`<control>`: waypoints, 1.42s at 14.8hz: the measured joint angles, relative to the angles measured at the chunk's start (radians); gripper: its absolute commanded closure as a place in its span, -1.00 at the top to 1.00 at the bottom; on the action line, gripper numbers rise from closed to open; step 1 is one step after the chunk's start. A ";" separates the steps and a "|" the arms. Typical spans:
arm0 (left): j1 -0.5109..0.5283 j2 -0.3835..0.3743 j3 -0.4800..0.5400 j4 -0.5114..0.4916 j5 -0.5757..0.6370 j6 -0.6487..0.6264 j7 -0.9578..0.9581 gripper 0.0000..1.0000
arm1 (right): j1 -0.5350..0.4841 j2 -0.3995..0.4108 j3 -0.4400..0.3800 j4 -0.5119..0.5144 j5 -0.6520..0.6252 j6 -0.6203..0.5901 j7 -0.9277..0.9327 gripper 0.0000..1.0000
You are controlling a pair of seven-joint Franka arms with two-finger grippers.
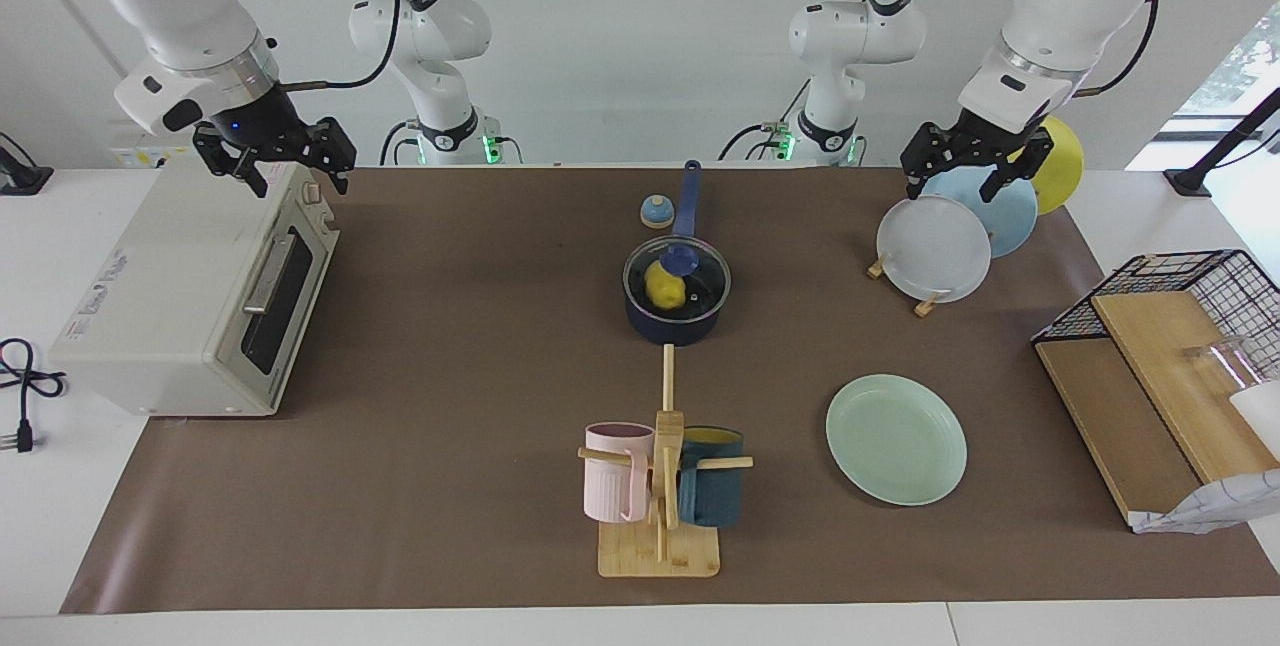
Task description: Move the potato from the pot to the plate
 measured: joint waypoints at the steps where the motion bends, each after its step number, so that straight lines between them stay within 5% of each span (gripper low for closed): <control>1: 0.000 0.000 0.000 0.000 0.000 0.000 0.000 1.00 | 0.000 0.000 0.000 0.000 0.000 0.000 0.000 1.00; 13: 0.001 0.000 0.004 -0.002 0.000 0.001 0.000 1.00 | -0.001 0.000 0.008 0.000 0.005 0.028 -0.008 1.00; 21: 0.019 0.000 0.010 -0.002 0.000 0.011 -0.001 1.00 | 0.014 0.056 0.207 0.073 0.027 0.033 0.197 1.00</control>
